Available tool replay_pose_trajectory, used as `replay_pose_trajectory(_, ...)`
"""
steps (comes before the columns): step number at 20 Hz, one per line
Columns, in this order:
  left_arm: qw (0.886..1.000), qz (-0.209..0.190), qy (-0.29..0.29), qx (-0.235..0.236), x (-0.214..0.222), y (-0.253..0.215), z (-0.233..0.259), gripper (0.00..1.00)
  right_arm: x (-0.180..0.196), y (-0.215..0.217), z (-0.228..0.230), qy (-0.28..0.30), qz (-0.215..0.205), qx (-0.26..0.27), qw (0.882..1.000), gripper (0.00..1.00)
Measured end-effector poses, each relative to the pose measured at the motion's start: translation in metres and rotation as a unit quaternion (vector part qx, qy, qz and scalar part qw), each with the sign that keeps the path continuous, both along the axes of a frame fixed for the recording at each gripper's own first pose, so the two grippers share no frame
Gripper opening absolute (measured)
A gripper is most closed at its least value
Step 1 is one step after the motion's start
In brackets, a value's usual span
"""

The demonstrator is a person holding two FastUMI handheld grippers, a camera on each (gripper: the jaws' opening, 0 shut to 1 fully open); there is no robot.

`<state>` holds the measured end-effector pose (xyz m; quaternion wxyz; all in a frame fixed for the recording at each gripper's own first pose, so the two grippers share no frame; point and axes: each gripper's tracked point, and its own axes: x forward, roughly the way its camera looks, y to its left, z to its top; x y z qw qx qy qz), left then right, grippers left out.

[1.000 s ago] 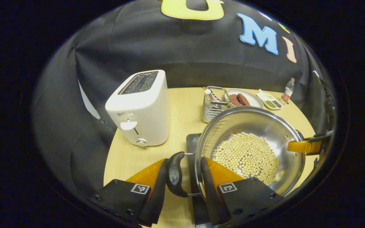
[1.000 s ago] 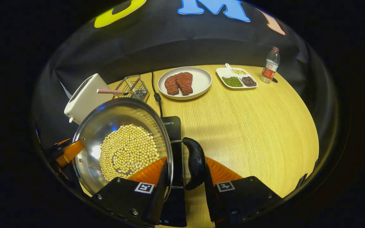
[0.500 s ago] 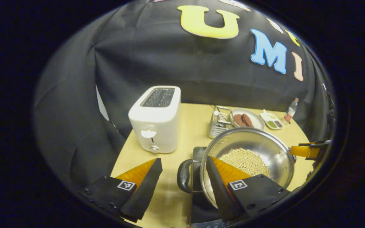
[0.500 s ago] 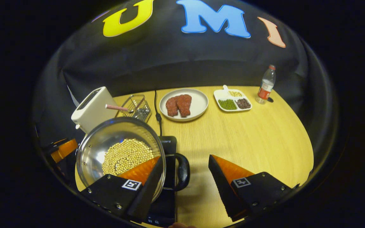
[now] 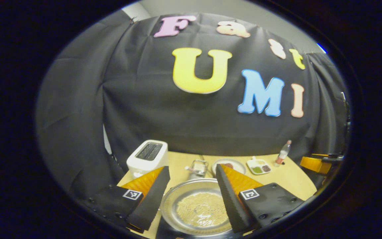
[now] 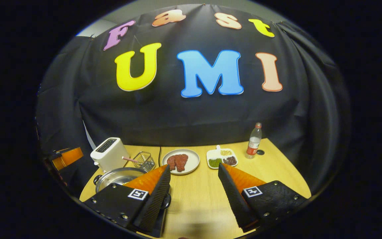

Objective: First push the handle of the pot to place it horizontally, then grasp the pot with both hands and set it on the induction cooktop.

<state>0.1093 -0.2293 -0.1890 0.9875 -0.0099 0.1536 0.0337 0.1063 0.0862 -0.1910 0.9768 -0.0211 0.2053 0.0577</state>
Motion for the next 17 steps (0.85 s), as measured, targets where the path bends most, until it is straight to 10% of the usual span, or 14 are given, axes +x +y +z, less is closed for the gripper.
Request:
replay_pose_trajectory(8,0.995,-0.034,-0.096,0.005,-0.036,-0.163,0.105,0.92,-0.017,-0.094,0.104,-0.084,-0.012,0.021,0.996,0.89)
replay_pose_trajectory(17,0.993,-0.014,-0.120,0.014,-0.055,-0.238,0.129,0.91,-0.020,-0.154,0.130,-0.102,-0.001,0.041,0.994,0.89)
